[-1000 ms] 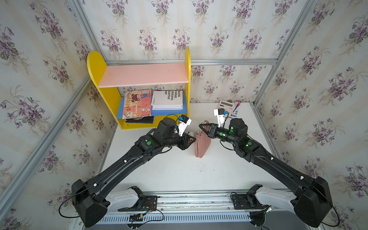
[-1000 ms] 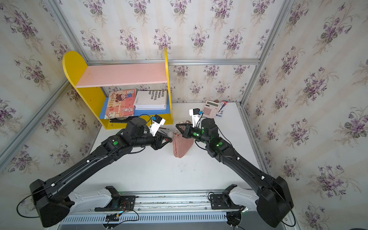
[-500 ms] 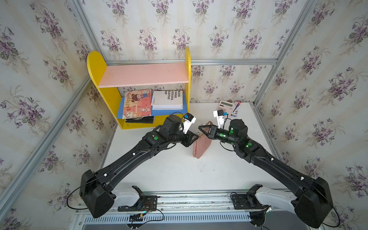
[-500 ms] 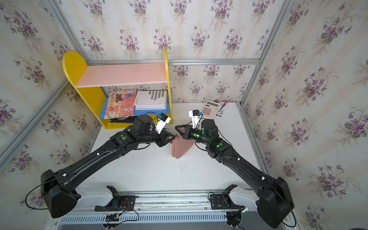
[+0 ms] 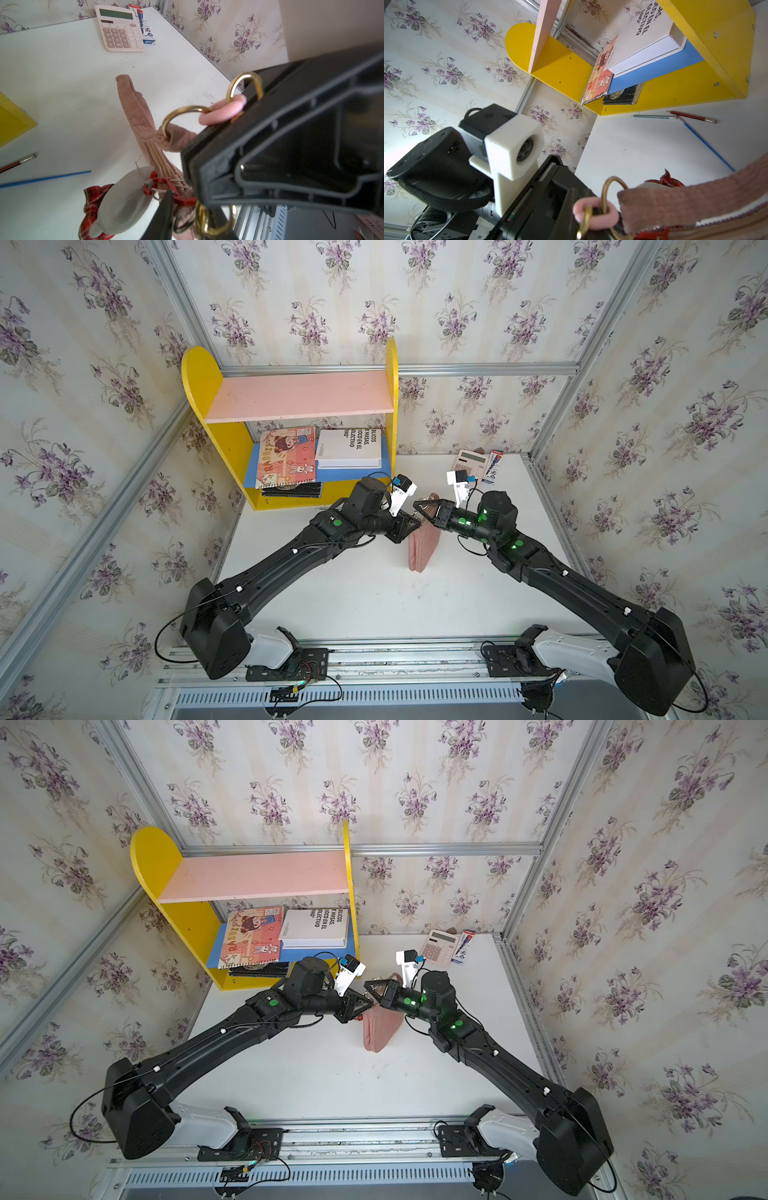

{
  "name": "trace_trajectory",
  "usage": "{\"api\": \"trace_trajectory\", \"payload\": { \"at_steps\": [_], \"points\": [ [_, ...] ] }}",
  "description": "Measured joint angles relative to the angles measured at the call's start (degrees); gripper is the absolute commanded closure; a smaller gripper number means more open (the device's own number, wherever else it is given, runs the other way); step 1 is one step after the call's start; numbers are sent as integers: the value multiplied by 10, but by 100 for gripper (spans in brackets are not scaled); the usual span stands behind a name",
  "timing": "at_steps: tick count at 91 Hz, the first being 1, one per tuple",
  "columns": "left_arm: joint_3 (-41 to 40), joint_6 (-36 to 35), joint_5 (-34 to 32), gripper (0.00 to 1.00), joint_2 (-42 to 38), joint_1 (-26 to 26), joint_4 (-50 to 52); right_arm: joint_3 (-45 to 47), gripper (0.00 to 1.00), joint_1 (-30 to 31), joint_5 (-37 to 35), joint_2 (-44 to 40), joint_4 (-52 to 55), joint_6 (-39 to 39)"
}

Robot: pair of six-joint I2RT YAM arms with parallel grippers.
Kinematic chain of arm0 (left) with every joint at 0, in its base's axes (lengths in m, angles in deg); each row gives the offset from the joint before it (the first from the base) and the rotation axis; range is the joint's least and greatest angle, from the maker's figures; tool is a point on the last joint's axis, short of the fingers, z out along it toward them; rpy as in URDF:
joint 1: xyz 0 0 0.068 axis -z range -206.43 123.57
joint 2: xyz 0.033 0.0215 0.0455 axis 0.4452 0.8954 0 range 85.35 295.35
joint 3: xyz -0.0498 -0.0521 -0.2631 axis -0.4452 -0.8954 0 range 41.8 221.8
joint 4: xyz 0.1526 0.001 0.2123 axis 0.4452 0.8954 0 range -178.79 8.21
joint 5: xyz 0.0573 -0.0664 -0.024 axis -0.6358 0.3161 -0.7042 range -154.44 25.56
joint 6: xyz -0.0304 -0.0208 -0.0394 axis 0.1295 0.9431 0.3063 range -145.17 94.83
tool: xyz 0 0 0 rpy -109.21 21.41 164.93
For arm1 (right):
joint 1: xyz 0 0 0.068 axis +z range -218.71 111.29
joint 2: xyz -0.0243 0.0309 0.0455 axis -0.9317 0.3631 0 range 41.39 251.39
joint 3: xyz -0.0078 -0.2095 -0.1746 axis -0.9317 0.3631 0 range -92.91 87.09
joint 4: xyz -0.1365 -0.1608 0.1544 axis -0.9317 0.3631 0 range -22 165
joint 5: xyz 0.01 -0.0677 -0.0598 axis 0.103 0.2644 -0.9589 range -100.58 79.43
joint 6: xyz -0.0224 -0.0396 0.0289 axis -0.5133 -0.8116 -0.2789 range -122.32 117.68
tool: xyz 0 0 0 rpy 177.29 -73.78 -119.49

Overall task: Remove the decoration from the bag
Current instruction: Pick up the bag from the center of the board.

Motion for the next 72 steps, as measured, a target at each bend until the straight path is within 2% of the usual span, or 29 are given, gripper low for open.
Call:
{"api": "trace_trajectory", "payload": {
  "at_steps": [16,24,35,50,72],
  "points": [
    [-3,3,16,91,17,0,-21,4,92,0,-17,5,-3,15],
    [-3,-7,26,96,14,-2,-26,5,88,0,-22,8,-6,19],
    [-4,-26,48,98,10,-14,-25,0,84,-1,-23,17,-12,16],
    [-23,-54,115,100,-20,-44,-25,-36,75,-7,-10,50,-1,-11],
    [-64,-63,250,100,-50,-100,-72,-100,50,-23,63,124,71,-88]
  ]
}}
